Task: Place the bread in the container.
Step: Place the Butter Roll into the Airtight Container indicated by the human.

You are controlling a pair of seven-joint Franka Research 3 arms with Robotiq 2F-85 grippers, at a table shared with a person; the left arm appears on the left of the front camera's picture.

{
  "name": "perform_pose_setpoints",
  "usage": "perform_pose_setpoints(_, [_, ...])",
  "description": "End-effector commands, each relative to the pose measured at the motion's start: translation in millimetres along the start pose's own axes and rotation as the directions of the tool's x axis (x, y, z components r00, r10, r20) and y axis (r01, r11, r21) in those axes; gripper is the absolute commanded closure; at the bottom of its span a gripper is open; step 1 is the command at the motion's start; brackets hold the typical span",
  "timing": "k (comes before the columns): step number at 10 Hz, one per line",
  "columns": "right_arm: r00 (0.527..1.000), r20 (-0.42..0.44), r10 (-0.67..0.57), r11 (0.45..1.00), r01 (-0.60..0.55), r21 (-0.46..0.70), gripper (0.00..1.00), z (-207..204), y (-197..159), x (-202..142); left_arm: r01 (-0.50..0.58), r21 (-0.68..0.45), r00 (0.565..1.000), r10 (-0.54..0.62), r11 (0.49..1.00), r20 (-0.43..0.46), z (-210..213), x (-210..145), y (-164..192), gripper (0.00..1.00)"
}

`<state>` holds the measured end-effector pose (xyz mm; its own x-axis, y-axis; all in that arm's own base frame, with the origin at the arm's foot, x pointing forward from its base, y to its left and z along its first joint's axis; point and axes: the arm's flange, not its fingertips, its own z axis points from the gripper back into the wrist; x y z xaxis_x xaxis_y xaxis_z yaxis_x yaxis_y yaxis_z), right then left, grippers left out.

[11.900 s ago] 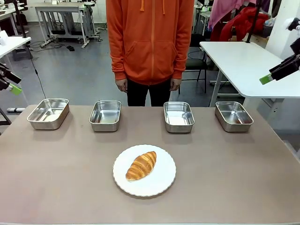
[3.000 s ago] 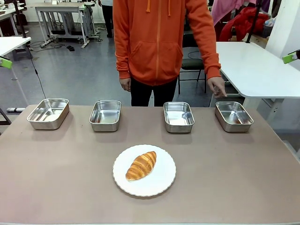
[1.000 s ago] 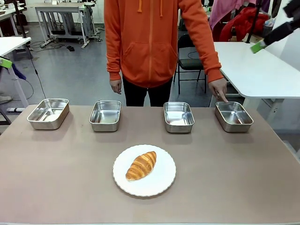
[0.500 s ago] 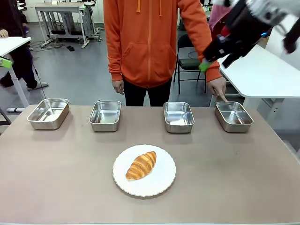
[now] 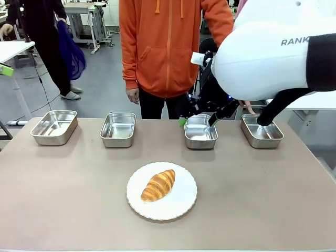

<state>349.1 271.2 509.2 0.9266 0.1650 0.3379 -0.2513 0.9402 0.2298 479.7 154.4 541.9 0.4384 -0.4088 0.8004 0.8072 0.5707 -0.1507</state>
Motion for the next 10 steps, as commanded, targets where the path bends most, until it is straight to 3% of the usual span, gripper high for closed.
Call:
perform_pose_setpoints(1, [1.0,0.015,0.02,0.999,-0.019,-0.034,0.0,8.2,3.8,-2.1,0.016,-0.001,1.0,-0.016,1.0,0.011,1.2,0.4,-0.7,0.0])
perform_pose_setpoints(6, [1.0,0.011,0.025,1.0,-0.025,-0.013,0.0,6.2,1.1,-0.6,0.016,-0.001,1.0,-0.016,1.0,0.011,1.2,0.4,-0.7,0.0])
perform_pose_setpoints(8, [0.986,-0.03,-0.162,0.98,0.158,-0.118,0.0,-17.9,44.2,-4.5,0.016,-0.001,1.0,-0.016,1.0,0.011,1.2,0.4,-0.7,0.0])
perform_pose_setpoints(10, [0.935,-0.082,-0.346,0.931,0.331,-0.154,0.0,-38.4,75.2,-15.1,0.016,-0.001,1.0,-0.016,1.0,0.011,1.2,0.4,-0.7,0.0])
